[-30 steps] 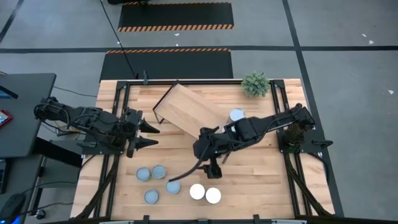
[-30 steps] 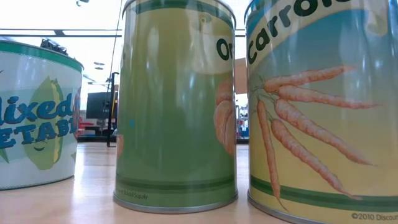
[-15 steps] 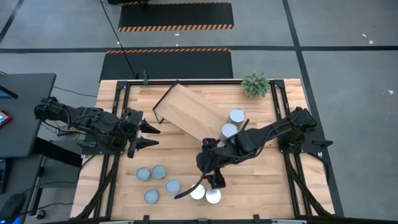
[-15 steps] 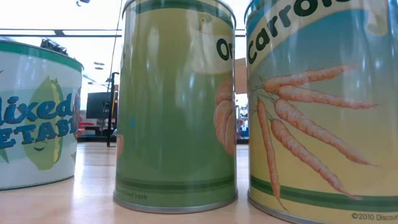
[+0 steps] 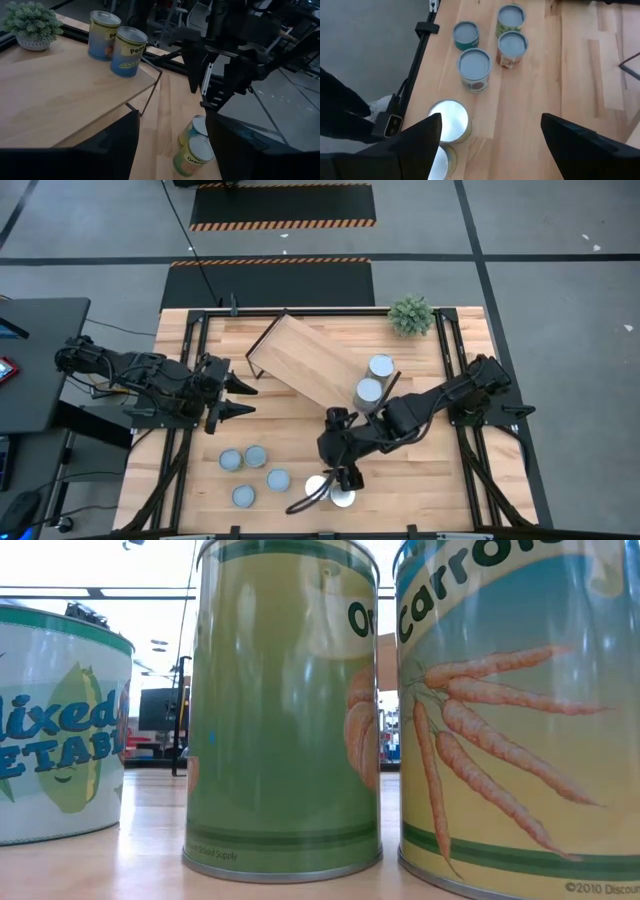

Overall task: Pick and place cans onto a shelf
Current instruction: Put the canned carrot on the shelf

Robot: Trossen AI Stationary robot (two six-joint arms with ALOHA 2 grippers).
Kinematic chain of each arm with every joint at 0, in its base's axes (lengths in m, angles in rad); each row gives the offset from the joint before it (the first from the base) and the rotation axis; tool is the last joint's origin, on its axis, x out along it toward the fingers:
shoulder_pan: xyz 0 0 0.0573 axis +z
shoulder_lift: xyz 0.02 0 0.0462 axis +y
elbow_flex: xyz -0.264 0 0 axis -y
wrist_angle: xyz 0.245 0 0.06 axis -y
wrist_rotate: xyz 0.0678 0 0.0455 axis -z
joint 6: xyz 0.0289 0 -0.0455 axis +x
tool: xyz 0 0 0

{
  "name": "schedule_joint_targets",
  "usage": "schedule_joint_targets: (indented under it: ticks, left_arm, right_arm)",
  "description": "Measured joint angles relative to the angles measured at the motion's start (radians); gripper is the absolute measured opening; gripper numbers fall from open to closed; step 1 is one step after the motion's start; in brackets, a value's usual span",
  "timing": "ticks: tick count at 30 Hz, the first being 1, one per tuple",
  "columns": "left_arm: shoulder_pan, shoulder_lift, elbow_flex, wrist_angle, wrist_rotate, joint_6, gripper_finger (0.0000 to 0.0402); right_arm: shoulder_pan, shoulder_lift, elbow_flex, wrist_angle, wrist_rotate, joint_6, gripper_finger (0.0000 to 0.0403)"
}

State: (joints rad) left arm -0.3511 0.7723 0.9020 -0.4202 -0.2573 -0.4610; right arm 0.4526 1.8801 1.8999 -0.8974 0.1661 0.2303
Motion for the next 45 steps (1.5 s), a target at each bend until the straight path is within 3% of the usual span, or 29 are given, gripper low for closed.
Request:
schedule_joint_targets:
  ticks: [9,16,23,34,41,45]
  left_arm:
    - [0.000,0.000,0.000,-0.006,0.000,0.001,0.0235]
    - [0.000,0.000,0.000,-0.006,0.000,0.002,0.0235]
    - [0.000,0.000,0.000,-0.017,0.000,0.001,0.0235]
    - [0.000,0.000,0.000,-0.030,0.000,0.000,0.0235]
    - [0.000,0.000,0.000,-0.030,-0.001,-0.040,0.0235]
    - [0.000,0.000,0.000,-0.030,-0.009,-0.054,0.0235]
  right_arm:
    - [0.018,0.000,-0.037,-0.001,0.014,0.005,0.0348]
    - [0.032,0.000,-0.120,0.031,-0.094,-0.002,0.0369]
    - [0.102,0.001,-0.211,0.121,-0.128,-0.124,0.0395]
    - [0.180,0.001,-0.329,0.159,-0.065,0.079,0.0398]
    - [0.244,0.000,-0.338,0.167,0.161,0.109,0.0398]
    - [0.248,0.000,-0.354,0.195,0.179,0.141,0.0398]
